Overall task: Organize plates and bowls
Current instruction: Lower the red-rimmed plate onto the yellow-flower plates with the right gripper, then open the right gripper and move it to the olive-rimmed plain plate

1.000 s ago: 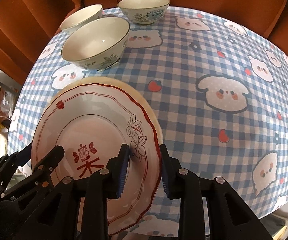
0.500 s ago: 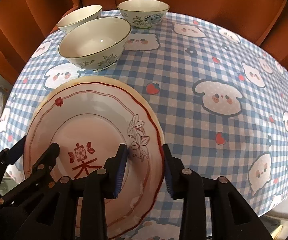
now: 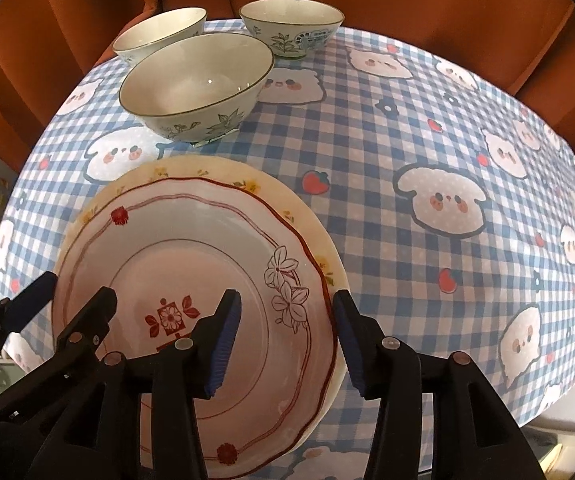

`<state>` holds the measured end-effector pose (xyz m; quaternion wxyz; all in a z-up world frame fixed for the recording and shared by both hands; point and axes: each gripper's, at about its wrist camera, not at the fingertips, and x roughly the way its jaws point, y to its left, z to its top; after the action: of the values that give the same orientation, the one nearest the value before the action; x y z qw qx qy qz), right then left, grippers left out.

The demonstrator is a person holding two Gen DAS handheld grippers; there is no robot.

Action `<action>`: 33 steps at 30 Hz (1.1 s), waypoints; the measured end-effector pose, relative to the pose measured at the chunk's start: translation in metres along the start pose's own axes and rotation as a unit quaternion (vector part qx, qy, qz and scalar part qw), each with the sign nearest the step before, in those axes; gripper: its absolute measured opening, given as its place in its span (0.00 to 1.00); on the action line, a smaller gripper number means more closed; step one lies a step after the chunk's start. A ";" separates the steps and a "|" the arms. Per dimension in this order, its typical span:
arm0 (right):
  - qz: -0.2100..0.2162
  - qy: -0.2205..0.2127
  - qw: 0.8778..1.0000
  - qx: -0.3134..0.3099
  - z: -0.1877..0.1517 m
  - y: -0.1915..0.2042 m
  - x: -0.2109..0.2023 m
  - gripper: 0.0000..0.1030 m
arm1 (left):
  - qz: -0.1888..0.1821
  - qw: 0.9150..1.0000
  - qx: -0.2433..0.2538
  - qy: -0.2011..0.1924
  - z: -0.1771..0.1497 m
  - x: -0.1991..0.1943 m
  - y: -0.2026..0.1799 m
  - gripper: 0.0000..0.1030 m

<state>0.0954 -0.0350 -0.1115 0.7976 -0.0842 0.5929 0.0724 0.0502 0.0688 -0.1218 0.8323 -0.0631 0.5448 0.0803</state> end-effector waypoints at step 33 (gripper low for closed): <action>0.056 -0.056 0.996 0.047 0.155 -0.022 0.024 0.61 | -0.003 0.999 -0.002 -0.038 0.142 0.057 0.009 0.64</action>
<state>0.2516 -0.0225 -0.0895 0.8270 -0.0089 0.5542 0.0941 0.1980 0.1085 -0.1176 0.8526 -0.0638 0.5122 0.0813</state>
